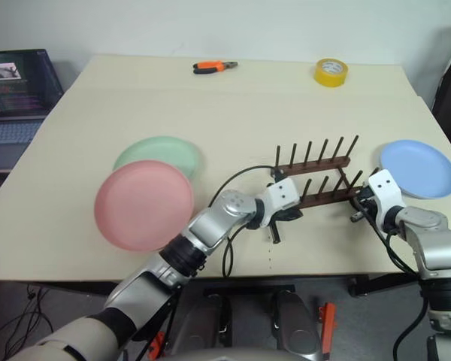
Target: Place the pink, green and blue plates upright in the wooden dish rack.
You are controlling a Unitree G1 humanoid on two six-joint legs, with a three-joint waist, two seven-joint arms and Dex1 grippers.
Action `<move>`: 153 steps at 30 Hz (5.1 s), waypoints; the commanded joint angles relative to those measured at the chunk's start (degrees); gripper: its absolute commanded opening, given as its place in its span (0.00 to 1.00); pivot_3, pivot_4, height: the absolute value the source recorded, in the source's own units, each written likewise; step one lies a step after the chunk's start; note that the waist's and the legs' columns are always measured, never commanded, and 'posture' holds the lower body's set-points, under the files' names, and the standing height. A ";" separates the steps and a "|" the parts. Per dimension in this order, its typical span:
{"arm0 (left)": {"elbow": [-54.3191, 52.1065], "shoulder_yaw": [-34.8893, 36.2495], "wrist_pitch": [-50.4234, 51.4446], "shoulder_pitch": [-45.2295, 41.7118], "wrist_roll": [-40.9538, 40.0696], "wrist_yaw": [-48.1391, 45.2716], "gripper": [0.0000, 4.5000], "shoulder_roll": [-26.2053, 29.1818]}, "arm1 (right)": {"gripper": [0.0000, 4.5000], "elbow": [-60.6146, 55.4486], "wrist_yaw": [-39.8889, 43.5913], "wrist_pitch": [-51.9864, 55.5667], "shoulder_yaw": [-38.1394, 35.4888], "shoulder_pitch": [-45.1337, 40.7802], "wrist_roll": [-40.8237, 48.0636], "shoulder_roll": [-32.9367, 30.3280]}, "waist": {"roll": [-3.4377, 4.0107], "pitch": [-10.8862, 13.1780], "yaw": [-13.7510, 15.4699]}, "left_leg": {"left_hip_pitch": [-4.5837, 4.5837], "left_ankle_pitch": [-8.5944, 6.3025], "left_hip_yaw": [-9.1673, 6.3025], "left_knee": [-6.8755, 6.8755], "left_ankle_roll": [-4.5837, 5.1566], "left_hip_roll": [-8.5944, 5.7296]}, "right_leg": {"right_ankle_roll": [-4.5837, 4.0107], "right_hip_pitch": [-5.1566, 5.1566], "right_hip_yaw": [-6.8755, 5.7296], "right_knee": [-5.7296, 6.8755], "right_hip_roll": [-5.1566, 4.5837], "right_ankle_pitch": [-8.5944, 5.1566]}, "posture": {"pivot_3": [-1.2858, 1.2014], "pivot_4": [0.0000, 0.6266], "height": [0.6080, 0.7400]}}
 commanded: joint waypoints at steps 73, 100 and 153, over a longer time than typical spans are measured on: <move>-33.55 44.34 17.56 8.44 -19.60 -11.30 1.00 49.63 | 0.99 -5.93 22.00 6.04 -3.22 -14.05 8.11 -18.50 | 0.33 0.23 -0.87 | -0.37 -0.14 -0.08 -0.64 -0.18 0.08 | 0.20 -0.40 0.08 -0.57 0.08 0.14 | 0.52 0.24 1.00; -22.84 57.66 14.59 36.99 -21.62 -7.85 1.00 50.11 | 0.99 -13.30 24.83 9.47 6.80 -22.93 11.36 -10.48 | 0.28 0.23 0.79 | -0.88 -0.19 0.10 -0.80 -0.28 0.15 | -0.11 -1.21 0.06 -0.45 -0.13 0.00 | 0.52 0.24 1.00; -18.85 45.04 32.73 -15.81 -26.16 31.04 0.00 19.98 | 1.00 -3.97 8.11 -26.71 30.59 -35.38 -23.71 11.30 | -0.10 0.15 0.51 | -0.95 0.02 0.12 -0.22 -0.48 0.11 | 0.28 -1.37 0.18 0.41 0.09 0.30 | 0.52 0.24 1.00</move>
